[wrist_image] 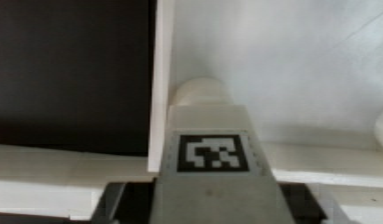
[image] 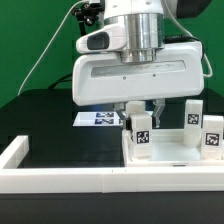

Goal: Assemble square table

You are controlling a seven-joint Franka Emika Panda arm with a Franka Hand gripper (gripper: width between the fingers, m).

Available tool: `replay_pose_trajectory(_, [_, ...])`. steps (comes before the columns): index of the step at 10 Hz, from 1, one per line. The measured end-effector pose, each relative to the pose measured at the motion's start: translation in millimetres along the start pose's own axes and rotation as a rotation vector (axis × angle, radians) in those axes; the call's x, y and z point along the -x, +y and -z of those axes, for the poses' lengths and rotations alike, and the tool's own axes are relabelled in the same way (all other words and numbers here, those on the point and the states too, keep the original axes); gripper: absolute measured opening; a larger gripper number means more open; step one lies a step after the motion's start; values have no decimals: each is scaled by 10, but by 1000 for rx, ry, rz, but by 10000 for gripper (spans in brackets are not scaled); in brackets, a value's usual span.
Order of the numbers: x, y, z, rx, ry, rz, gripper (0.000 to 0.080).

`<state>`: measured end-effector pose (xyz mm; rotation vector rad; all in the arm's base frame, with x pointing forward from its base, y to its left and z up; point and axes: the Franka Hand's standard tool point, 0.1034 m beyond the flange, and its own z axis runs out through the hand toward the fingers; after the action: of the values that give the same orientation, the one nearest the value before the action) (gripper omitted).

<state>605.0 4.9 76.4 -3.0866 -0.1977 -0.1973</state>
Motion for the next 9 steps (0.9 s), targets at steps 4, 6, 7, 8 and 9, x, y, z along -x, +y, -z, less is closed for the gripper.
replay_pose_trajectory(4, [13, 17, -1, -19, 26, -396, 289])
replay_pose_trajectory(6, [16, 22, -4, -33, 34, -658, 290])
replay_pose_trajectory(7, [17, 16, -7, -36, 33, -800, 290])
replay_pose_trajectory(8, [19, 17, -8, -42, 30, -942, 290])
replay_pose_trajectory(9, [15, 8, -9, -45, 28, -1050, 290])
